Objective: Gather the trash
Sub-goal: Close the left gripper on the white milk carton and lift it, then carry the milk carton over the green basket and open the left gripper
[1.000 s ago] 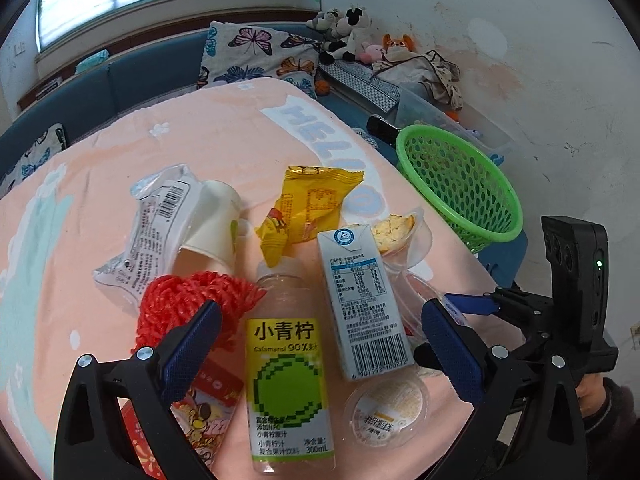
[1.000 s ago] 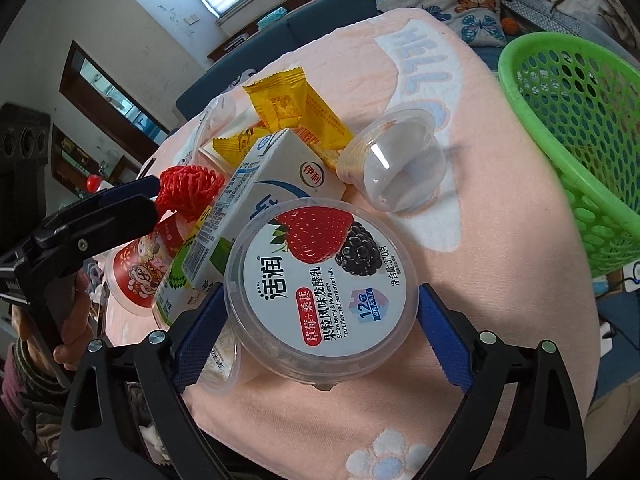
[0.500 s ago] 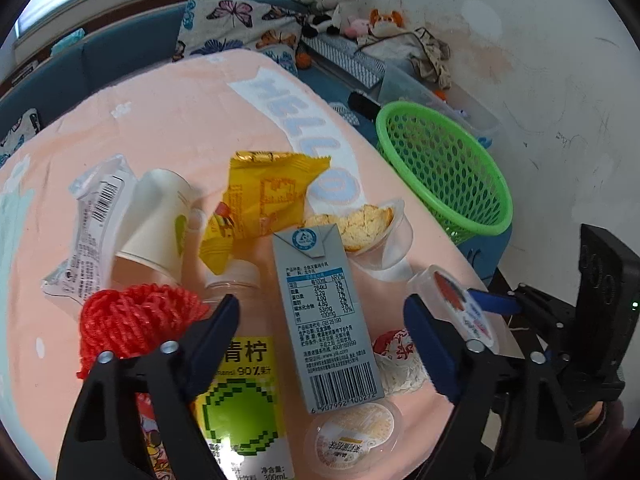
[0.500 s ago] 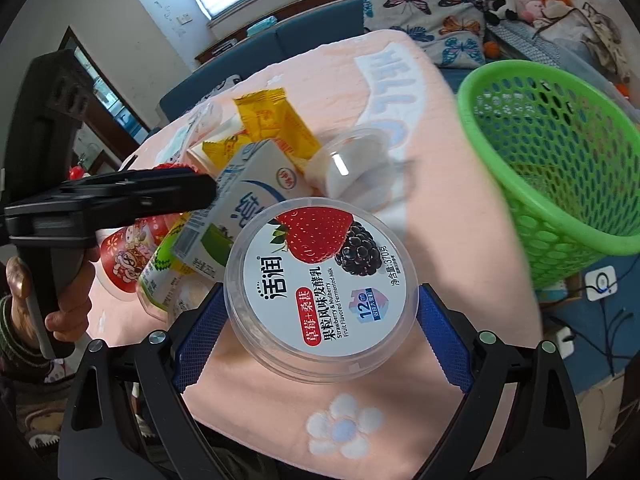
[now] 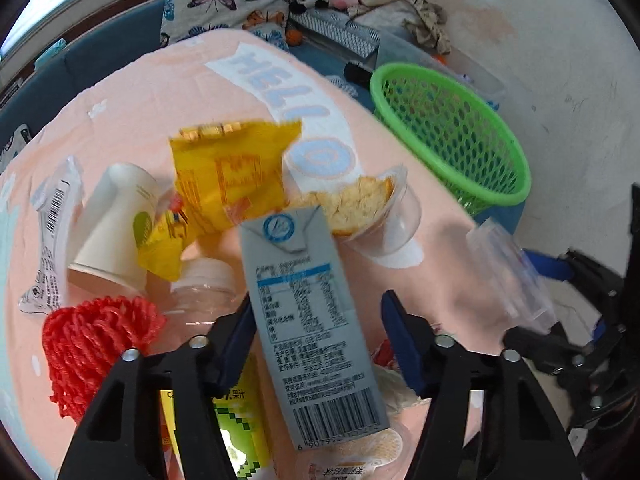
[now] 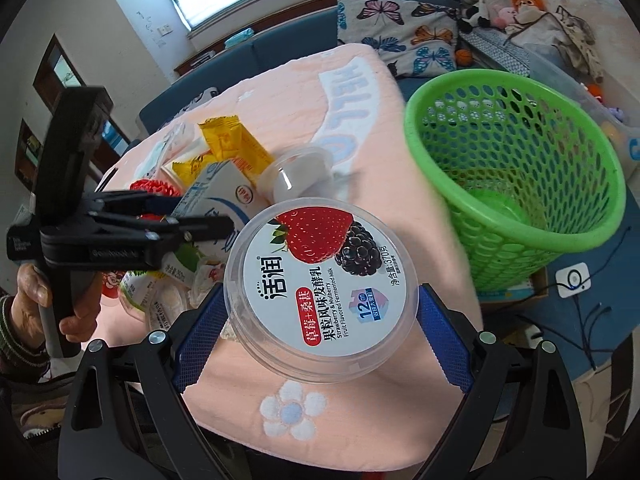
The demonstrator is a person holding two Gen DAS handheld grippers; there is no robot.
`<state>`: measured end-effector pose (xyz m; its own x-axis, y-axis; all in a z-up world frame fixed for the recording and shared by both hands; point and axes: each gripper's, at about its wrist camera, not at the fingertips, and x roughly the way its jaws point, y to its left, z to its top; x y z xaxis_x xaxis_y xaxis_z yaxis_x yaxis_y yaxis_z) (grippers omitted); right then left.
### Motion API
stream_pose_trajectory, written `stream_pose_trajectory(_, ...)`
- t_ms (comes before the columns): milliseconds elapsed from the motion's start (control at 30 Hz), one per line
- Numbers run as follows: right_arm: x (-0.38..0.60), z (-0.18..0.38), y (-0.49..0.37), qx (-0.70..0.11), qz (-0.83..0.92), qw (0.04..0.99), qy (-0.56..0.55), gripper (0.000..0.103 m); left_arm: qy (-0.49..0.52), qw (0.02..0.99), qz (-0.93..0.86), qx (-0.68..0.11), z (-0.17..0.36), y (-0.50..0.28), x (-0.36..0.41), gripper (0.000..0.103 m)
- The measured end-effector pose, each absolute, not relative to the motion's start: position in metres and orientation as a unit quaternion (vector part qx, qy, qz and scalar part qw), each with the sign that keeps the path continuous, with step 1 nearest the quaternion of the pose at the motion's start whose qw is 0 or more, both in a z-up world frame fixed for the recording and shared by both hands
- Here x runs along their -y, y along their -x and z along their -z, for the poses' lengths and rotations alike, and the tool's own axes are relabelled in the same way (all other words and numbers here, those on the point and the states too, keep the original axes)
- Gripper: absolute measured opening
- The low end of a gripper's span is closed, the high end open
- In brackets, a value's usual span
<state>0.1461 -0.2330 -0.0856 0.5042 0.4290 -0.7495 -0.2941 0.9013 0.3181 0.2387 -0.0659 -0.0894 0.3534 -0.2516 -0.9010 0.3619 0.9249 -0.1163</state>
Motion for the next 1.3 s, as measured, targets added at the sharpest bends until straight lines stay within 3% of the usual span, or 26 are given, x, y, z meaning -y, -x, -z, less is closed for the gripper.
stream_pose_trajectory(200, 0.239, 0.085, -0.147, -0.448, -0.202, 0.868, -0.069, 0.091, -0.04, 0.823, 0.189, -0.535, 0.089, -0.24, 0.062, 0.039)
stream_pose_trajectory(800, 0.285, 0.065, -0.171, -0.423, -0.148, 0.891, -0.068, 0.091, -0.021, 0.842, 0.224, -0.49, 0.024, -0.223, 0.069, 0.039)
stream_pose_trajectory(1300, 0.342, 0.1, -0.232, -0.459, -0.085, 0.881, -0.071, 0.091, -0.028, 0.838, 0.247, -0.486, -0.006, -0.262, 0.113, 0.039)
